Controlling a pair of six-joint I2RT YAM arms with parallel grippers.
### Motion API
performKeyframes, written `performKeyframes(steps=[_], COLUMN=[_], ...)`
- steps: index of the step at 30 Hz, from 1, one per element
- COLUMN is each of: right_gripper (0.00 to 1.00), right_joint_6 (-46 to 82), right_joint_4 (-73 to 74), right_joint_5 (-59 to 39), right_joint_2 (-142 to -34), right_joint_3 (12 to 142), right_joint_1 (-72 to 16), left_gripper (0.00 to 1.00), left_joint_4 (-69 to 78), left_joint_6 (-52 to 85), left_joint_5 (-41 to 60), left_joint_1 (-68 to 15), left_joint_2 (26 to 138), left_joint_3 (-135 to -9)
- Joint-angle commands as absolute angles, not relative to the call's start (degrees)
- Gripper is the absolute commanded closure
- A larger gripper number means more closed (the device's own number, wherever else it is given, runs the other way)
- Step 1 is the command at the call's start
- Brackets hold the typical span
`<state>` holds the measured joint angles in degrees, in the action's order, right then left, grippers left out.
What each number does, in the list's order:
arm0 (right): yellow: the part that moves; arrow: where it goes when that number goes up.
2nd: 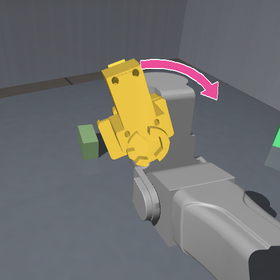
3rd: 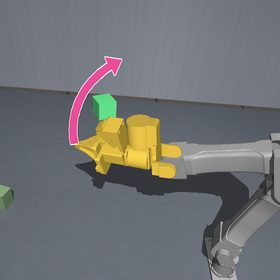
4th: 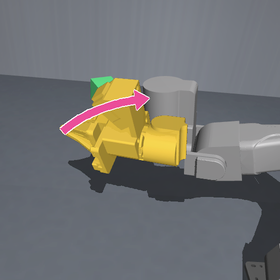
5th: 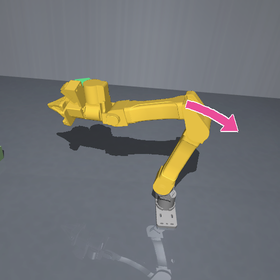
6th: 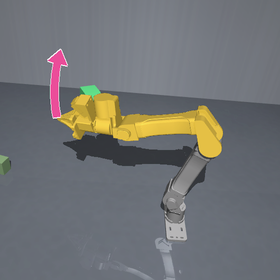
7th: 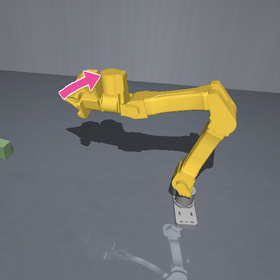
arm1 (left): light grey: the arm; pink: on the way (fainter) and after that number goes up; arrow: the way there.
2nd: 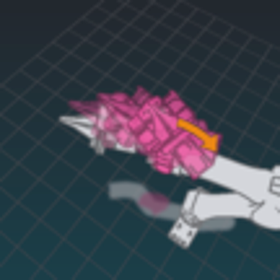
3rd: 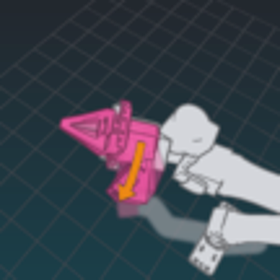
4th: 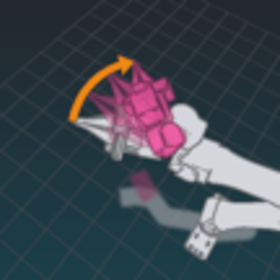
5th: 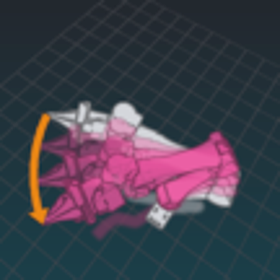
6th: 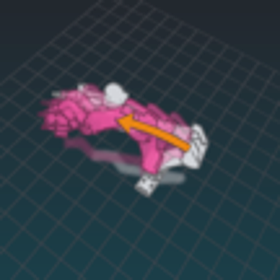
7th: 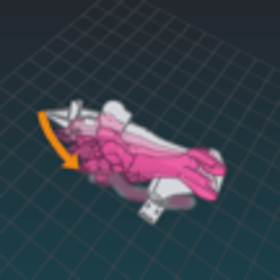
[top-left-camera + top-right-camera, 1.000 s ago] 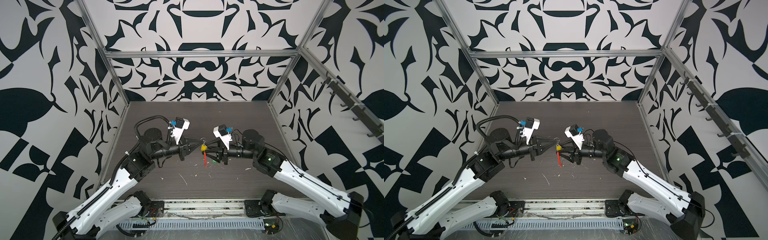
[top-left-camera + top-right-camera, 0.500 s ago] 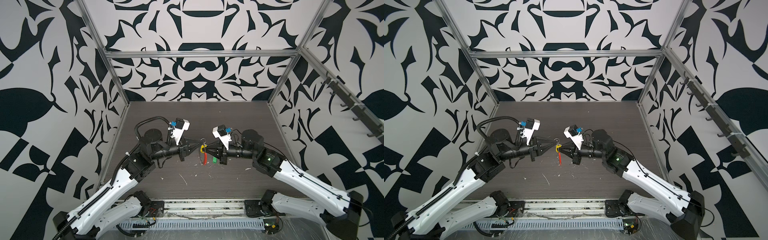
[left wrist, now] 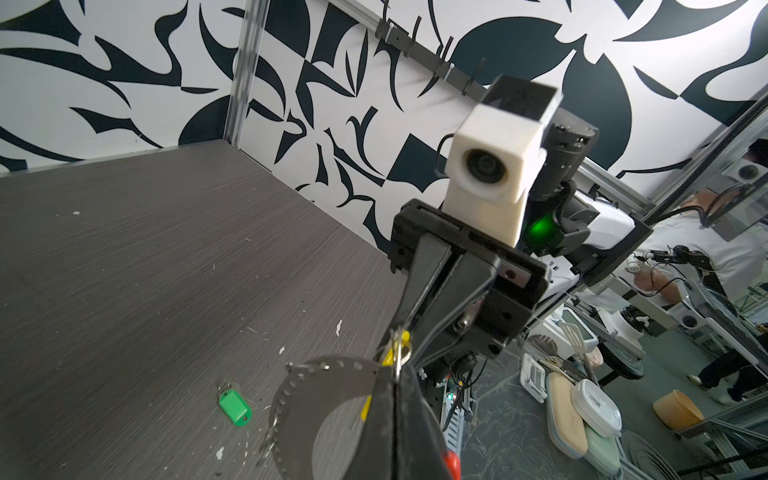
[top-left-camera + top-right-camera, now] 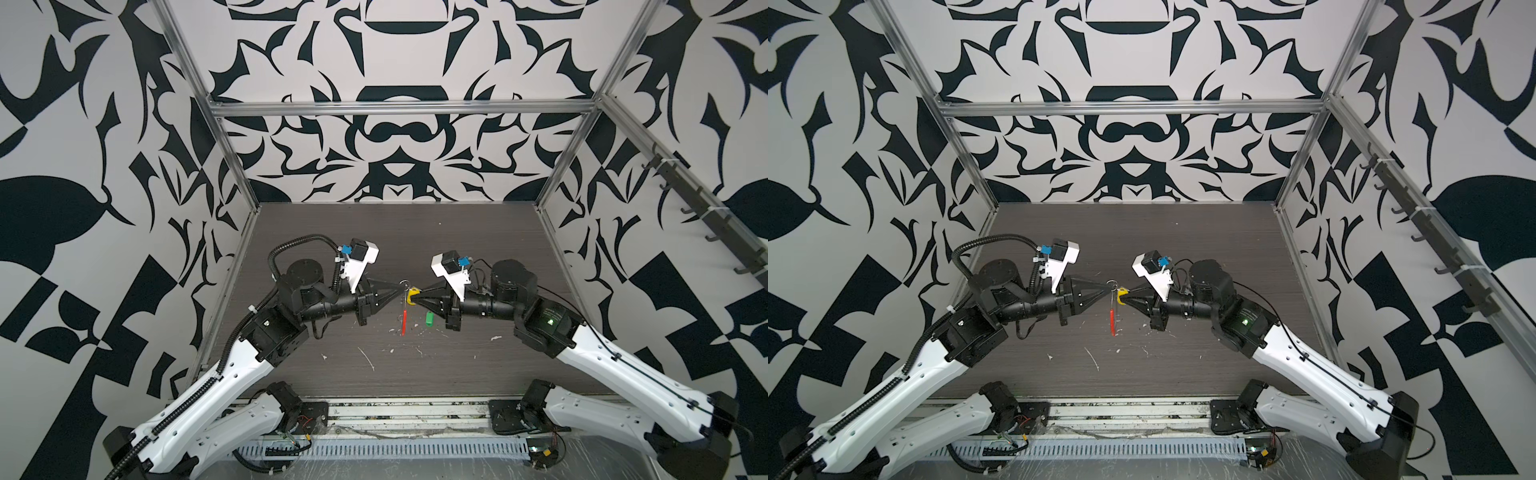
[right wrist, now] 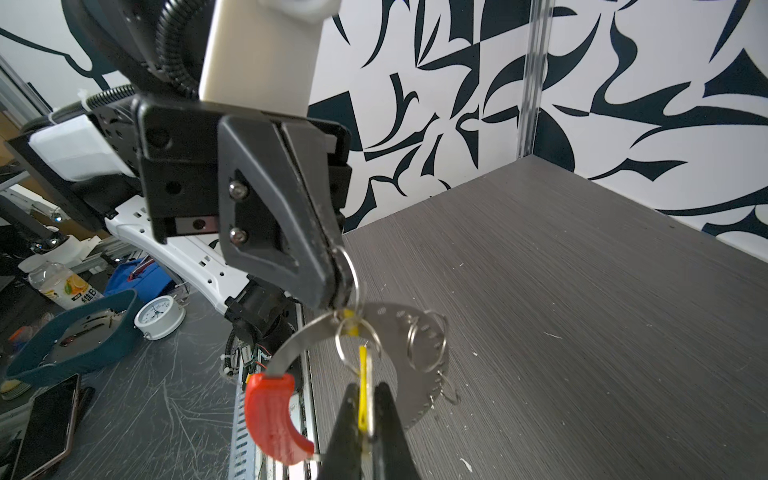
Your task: Remove the keys from the keyring
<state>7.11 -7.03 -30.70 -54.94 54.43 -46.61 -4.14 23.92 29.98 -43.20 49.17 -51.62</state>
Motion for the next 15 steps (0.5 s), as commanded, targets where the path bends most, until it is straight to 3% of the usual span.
performKeyframes(steps=[1,15], right_gripper=[1.00,1.00], right_joint_6=[4.9,3.5], right_joint_4=[-8.2,-9.7], right_joint_5=[-30.6,-29.9], right_joint_2=[-55.4,-57.6], right_joint_3=[58.9,62.6], right_joint_1=[-46.8,-46.8], left_gripper=[1.00,1.00], left_joint_4=[-5.2,-5.7], left_joint_6=[23.0,23.2], left_joint_5=[31.5,32.2], left_joint_1=[-43.4,-43.4], left_joint_2=[48.4,47.9], left_joint_3=[-52.6,-52.0])
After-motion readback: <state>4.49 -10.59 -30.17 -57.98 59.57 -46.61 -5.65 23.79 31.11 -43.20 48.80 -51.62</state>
